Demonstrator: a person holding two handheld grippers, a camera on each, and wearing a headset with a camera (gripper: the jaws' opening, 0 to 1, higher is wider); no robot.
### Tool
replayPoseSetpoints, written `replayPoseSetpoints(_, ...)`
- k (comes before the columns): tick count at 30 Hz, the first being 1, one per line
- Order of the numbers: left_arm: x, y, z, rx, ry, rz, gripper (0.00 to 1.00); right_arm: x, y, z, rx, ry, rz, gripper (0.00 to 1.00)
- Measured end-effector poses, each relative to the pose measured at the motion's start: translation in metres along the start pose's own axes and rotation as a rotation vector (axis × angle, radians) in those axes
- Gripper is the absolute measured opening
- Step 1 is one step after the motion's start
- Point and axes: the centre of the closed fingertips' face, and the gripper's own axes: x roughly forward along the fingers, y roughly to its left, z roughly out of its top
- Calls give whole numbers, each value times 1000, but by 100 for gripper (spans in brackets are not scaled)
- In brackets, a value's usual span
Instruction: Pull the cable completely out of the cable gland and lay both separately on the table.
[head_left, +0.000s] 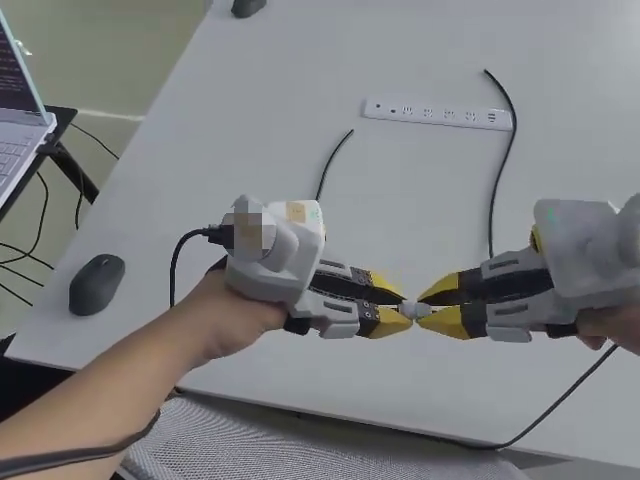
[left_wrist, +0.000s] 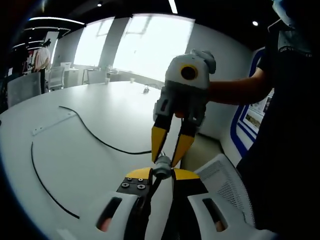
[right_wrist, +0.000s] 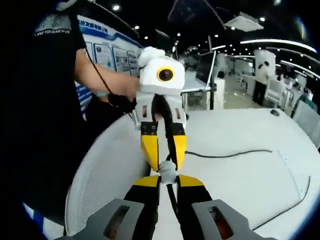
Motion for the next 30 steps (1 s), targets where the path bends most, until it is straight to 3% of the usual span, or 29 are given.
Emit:
replayPoseSetpoints(3, 0, -2, -1, -14, 3, -12, 15, 1, 4, -1, -127, 54, -48, 7)
replayPoseSetpoints(7, 1, -4, -2, -27, 9, -22, 15, 2, 4, -4, -237, 128, -101, 7)
replayPoseSetpoints(12, 0, -1, 0, -60, -2, -17, 15, 2, 0, -5, -303, 145, -159, 7)
replayPoseSetpoints(22, 2, -2, -4, -60, 12, -15, 15, 3, 0, -8, -266, 132, -167, 8)
replayPoseSetpoints(28, 2, -4, -6, -44, 20, -16, 15, 3, 1, -8, -194, 115, -149, 9)
replayPoseSetpoints(30, 2, -4, -7, -42, 25, -17, 15, 3, 1, -9, -130, 100, -147, 11)
